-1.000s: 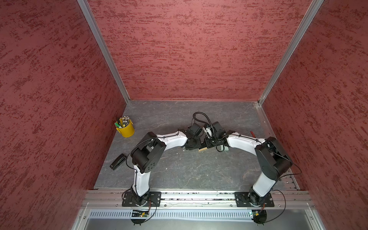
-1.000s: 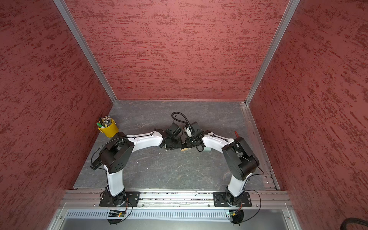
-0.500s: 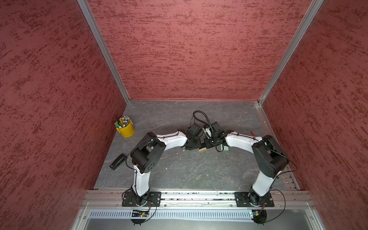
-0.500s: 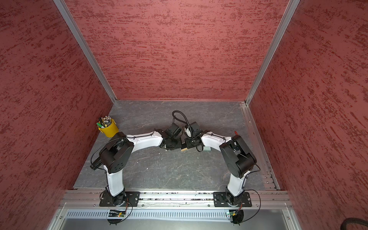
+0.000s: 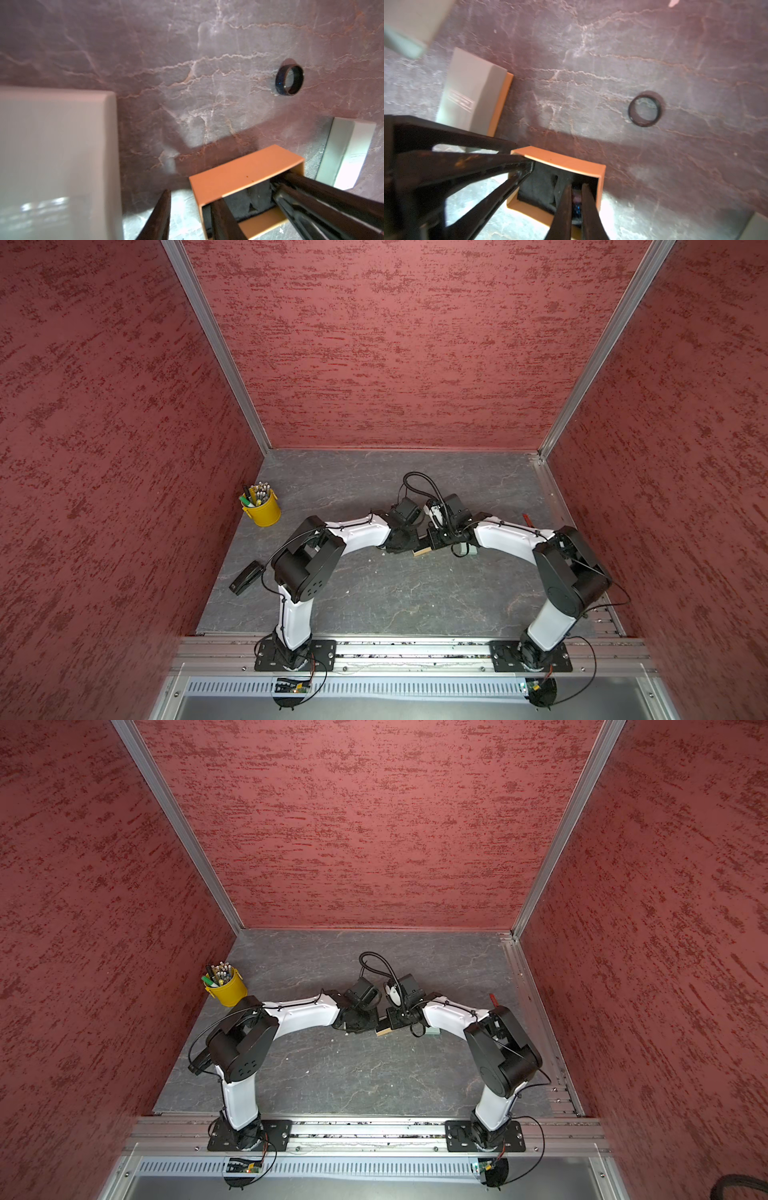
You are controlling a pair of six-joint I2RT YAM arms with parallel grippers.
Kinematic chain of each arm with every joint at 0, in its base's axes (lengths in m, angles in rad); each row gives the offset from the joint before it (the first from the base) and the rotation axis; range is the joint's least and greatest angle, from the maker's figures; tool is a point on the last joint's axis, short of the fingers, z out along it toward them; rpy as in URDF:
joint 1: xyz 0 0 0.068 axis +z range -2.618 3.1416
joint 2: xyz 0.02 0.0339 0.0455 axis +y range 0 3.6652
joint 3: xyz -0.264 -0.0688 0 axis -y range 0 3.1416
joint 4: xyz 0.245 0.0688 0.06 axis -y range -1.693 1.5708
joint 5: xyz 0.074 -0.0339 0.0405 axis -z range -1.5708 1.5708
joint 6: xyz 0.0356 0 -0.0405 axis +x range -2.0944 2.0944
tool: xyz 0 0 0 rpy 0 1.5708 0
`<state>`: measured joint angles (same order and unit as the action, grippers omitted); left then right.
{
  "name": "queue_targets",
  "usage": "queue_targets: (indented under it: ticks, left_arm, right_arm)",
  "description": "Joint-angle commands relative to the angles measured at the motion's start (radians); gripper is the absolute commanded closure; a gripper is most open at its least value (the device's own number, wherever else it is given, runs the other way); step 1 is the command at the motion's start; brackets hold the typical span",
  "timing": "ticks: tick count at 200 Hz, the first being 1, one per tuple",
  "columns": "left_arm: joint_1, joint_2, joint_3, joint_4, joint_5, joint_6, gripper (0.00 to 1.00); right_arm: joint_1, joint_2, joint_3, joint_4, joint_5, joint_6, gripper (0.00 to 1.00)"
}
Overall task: Take the rings out of the lift-off lid box
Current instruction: Take out the ring from the jewelry box.
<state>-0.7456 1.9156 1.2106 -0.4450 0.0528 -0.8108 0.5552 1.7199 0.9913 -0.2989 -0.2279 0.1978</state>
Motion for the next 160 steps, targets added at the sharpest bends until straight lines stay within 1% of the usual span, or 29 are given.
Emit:
queue_targets:
  ticks: [1, 38, 140, 160]
  left_arm:
    - [0.007, -0.015, -0.019, -0.027, -0.030, 0.009, 0.66]
    - [0.008, -0.020, -0.017, -0.035, -0.041, 0.009, 0.66]
    - [0.008, -0.017, -0.010, -0.053, -0.060, 0.005, 0.66]
    - [0.006, -0.020, -0.010, -0.053, -0.060, 0.005, 0.66]
  right_arm:
    - [-0.004, -0.047, -0.020, 0.043, -0.052, 0.017, 1.00]
    - [-0.015, -0.079, -0.041, 0.082, -0.086, 0.035, 1.00]
    - [-0.060, -0.111, -0.054, 0.101, -0.171, 0.058, 1.00]
    - [-0.081, -0.110, -0.056, 0.123, -0.160, 0.066, 1.00]
